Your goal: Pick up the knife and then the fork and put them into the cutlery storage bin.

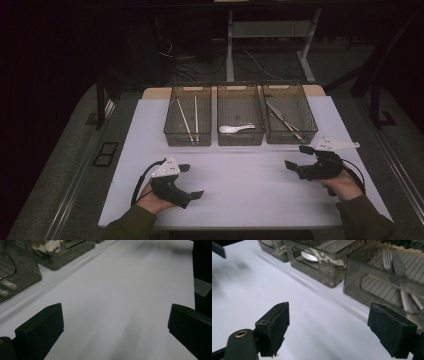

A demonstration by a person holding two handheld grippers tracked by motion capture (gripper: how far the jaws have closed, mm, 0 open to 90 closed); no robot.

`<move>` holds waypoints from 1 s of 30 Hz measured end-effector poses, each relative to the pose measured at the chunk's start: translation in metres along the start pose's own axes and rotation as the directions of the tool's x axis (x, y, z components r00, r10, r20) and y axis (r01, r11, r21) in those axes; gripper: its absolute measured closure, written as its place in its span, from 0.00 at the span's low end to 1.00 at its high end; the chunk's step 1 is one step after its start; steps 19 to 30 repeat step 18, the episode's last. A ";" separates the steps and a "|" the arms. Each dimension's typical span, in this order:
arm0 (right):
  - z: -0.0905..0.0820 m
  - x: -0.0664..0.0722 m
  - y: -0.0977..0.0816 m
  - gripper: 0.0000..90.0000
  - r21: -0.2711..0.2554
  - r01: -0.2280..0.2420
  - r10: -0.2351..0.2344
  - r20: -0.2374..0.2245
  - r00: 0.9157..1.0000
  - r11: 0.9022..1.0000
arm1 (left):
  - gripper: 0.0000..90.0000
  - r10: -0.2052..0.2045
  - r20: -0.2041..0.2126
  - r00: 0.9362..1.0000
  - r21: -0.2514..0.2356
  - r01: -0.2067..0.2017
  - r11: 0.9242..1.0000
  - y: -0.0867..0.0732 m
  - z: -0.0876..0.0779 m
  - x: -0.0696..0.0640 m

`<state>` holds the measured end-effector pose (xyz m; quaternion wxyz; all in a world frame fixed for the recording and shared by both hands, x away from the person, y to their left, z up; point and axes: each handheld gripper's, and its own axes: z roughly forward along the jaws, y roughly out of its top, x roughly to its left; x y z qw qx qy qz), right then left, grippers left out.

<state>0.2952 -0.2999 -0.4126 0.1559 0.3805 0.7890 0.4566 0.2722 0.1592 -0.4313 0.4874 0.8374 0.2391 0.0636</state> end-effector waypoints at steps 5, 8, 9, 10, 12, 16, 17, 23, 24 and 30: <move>-0.005 0.005 -0.017 0.17 -0.015 -0.025 0.025 -0.013 1.000 1.000 | 0.00 0.003 0.001 1.000 0.003 -0.003 1.000 0.000 0.000 0.000; -0.007 0.010 -0.026 0.16 -0.021 -0.048 0.047 -0.028 0.998 0.999 | 0.00 0.002 0.001 1.000 0.002 -0.002 1.000 0.000 0.000 0.000; -0.008 0.012 -0.029 0.16 -0.020 -0.053 0.053 -0.028 0.998 0.998 | 0.00 0.002 0.001 1.000 0.002 -0.002 1.000 0.000 0.000 0.000; -0.008 0.013 -0.031 0.16 -0.018 -0.054 0.054 -0.029 0.998 0.998 | 0.00 0.003 0.001 1.000 0.002 -0.003 1.000 0.000 0.000 0.000; -0.007 0.016 -0.035 0.16 -0.006 -0.031 0.030 -0.039 0.999 1.000 | 0.00 0.003 0.000 1.000 0.003 -0.003 1.000 0.000 0.000 0.000; -0.006 0.020 -0.037 0.16 0.012 -0.005 0.005 -0.041 0.999 1.000 | 0.00 0.005 -0.002 1.000 0.007 -0.005 1.000 0.000 -0.001 0.000; -0.006 0.020 -0.037 0.16 0.011 -0.001 0.002 -0.042 0.999 1.000 | 0.00 0.006 -0.002 1.000 0.007 -0.006 1.000 0.000 -0.001 -0.001; -0.005 0.019 -0.037 0.16 0.009 -0.003 0.004 -0.040 0.999 1.000 | 0.00 0.007 -0.002 1.000 0.007 -0.007 1.000 0.000 0.000 -0.001; -0.005 0.019 -0.037 0.16 0.009 -0.003 0.004 -0.040 0.999 1.000 | 0.00 0.007 -0.002 1.000 0.007 -0.007 1.000 0.000 0.000 -0.001; -0.005 0.019 -0.037 0.16 0.009 -0.003 0.004 -0.040 0.999 1.000 | 0.00 0.007 -0.002 1.000 0.007 -0.007 1.000 0.000 0.000 -0.001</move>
